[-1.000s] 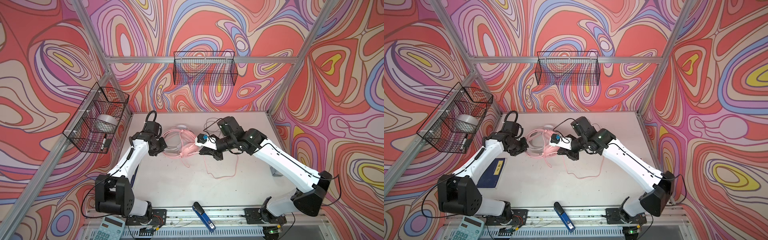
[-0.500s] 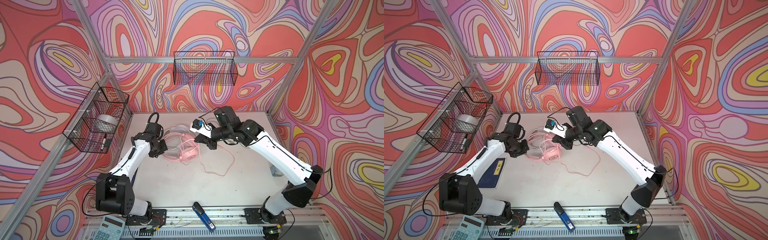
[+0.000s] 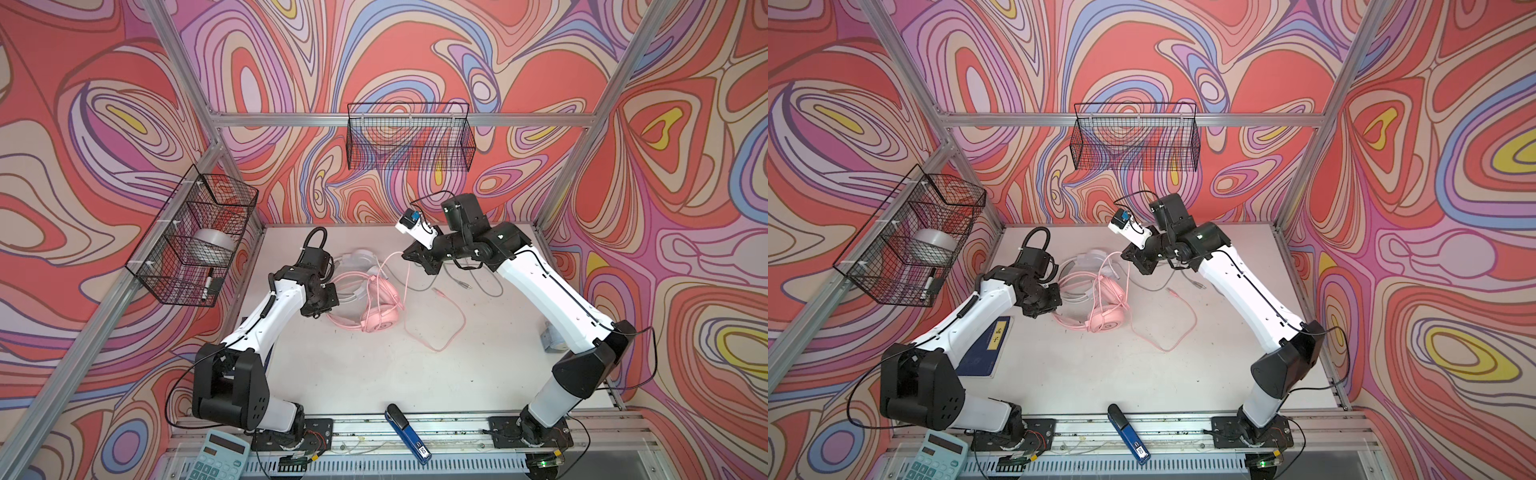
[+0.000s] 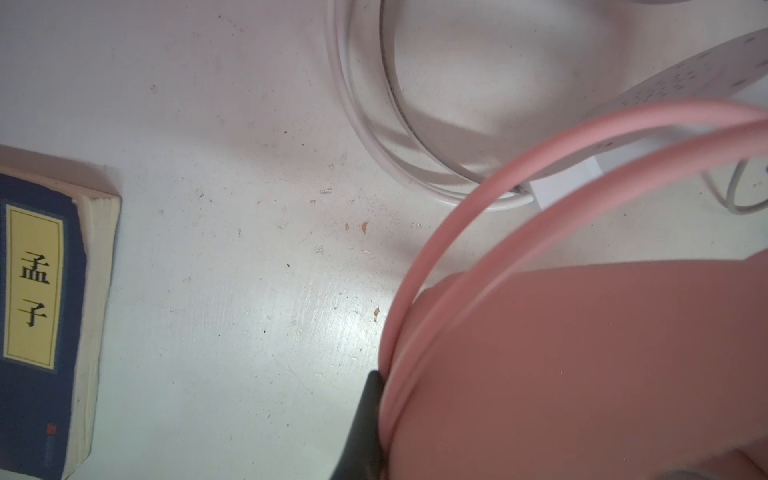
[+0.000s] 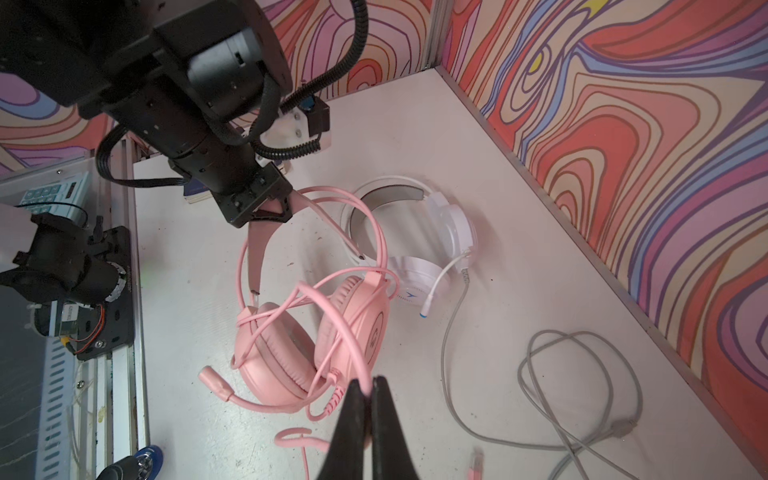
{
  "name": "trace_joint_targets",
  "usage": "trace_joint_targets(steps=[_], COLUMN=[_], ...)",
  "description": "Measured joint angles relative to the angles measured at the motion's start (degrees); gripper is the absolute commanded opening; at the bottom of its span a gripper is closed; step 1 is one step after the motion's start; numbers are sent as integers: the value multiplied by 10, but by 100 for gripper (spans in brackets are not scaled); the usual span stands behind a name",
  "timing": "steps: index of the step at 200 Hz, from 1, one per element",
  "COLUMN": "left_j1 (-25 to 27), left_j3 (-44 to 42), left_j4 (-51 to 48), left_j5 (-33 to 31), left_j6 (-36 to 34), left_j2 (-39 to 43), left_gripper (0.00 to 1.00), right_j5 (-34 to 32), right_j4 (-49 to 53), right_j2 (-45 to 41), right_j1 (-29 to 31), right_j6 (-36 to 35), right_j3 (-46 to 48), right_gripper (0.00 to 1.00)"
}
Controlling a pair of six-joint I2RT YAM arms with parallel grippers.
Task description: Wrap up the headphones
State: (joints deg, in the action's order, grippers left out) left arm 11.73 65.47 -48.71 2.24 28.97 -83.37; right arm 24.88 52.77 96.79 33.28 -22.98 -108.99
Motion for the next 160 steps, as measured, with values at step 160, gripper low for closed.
trace_joint_targets(steps=[160], left_j1=[29], left_j3=[0], left_j4=[-10], left_j5=[37], left_j6=[-72], left_j2=[-8], left_gripper=[0], right_j5=[93], right_j4=[31], right_j2=[98], right_j1=[-87], right_j6=[-26], right_j3=[-52], right_gripper=[0])
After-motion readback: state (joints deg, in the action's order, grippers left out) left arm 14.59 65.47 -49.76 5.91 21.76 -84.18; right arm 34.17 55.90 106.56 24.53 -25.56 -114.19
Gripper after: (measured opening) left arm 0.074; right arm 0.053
